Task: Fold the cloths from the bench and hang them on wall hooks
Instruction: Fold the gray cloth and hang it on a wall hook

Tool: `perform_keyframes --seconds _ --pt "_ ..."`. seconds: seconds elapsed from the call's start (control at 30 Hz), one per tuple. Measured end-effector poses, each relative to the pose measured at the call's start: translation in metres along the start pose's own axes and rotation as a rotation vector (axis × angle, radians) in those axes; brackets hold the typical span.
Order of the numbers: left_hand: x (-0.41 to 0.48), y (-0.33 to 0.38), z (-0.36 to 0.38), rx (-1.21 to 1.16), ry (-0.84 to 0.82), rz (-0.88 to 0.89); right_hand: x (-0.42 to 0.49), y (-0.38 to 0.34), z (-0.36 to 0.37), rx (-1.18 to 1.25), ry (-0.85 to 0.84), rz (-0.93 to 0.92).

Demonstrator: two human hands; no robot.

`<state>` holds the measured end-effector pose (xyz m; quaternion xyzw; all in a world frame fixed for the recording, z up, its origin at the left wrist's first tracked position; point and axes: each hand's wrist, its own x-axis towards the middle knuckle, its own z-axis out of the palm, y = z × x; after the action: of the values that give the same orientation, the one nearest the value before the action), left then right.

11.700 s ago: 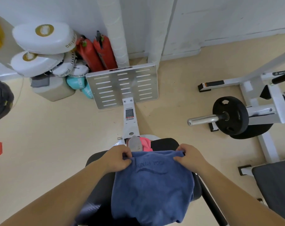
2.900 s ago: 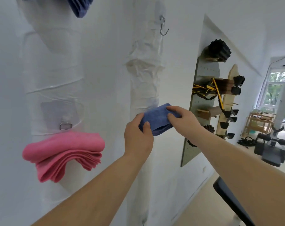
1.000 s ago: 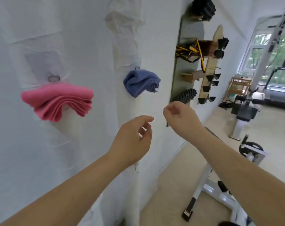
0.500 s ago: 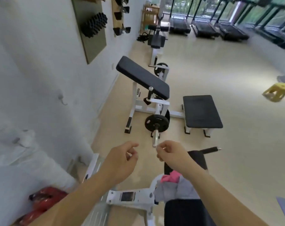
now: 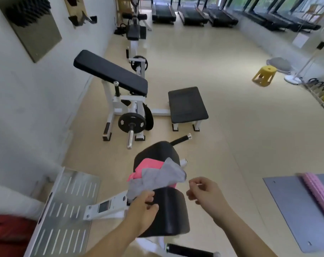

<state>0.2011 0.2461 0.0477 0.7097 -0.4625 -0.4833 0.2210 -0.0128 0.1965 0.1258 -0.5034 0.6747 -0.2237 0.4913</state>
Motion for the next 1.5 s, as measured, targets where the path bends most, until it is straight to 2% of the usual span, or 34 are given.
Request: perform_keyframes --seconds 0.07,0.3,0.4,0.57,0.73,0.87,1.1,1.23,1.3,1.5 --pt "0.004 0.005 0.021 0.011 -0.003 -0.018 0.009 0.008 -0.017 0.028 0.037 0.021" --pt "0.084 0.022 0.017 0.172 0.081 -0.048 0.049 0.004 -0.024 0.018 -0.084 0.046" --pt "0.125 0.037 0.016 0.165 0.111 -0.021 0.071 0.007 -0.022 0.001 -0.090 0.075" --pt "0.183 0.035 0.036 0.143 0.130 -0.083 0.120 0.012 -0.021 -0.121 -0.137 0.089" --pt "0.205 0.032 0.059 0.183 0.168 -0.078 0.153 0.021 -0.031 -0.140 -0.207 0.081" --pt "0.212 0.032 0.077 0.320 0.248 -0.129 0.174 0.040 -0.052 -0.139 -0.288 0.074" --pt "0.191 0.067 0.119 0.208 0.427 -0.312 0.195 0.057 -0.121 -0.122 -0.480 0.053" --pt "0.145 0.125 0.128 0.078 0.469 -0.227 0.205 0.053 -0.156 -0.202 -0.565 0.013" --pt "0.115 0.152 0.128 0.058 0.474 -0.131 0.202 0.044 -0.162 -0.267 -0.619 -0.029" --pt "0.030 0.222 0.103 0.051 0.529 0.120 0.158 -0.010 -0.145 -0.252 -0.850 -0.301"
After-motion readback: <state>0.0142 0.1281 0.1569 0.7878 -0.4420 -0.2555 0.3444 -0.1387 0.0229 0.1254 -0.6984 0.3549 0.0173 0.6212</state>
